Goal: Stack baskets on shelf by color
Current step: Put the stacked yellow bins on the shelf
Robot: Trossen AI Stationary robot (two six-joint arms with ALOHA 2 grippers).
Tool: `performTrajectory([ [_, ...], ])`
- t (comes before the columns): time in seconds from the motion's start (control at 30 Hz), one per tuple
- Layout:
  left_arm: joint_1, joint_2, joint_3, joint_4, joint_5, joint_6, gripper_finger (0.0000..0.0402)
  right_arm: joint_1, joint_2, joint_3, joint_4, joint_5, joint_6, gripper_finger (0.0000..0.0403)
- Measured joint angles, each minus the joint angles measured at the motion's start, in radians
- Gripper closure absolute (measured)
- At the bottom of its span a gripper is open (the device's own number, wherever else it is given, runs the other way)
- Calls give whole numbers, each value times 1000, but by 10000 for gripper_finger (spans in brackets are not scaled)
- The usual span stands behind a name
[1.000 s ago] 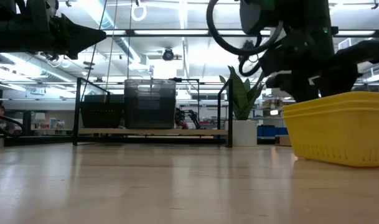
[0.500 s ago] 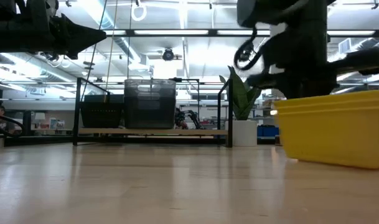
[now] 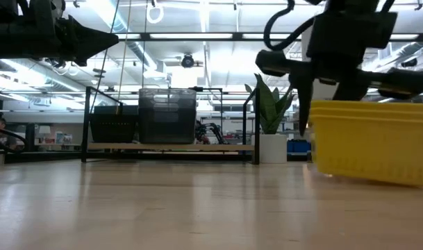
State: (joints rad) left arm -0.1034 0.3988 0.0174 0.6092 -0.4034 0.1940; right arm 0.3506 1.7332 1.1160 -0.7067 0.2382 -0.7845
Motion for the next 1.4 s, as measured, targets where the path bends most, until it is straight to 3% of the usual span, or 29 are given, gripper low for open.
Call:
performTrajectory([
  [0.37, 0, 0, 0, 0, 0, 0, 364, 27, -51, 74, -6, -42, 333, 299],
  [0.57, 0, 0, 0, 0, 0, 0, 362, 26, -59, 144, -33, -73, 771, 299],
  [0.83, 0, 0, 0, 0, 0, 0, 372, 58, -48, 164, -43, -223, 1288, 270],
  [1.17, 0, 0, 0, 0, 0, 0, 361, 122, -25, 150, -75, -165, 1430, 176],
  [1.4, 0, 1, -1, -4, 0, 0, 369, 133, 68, 148, -76, -179, 1438, 164],
])
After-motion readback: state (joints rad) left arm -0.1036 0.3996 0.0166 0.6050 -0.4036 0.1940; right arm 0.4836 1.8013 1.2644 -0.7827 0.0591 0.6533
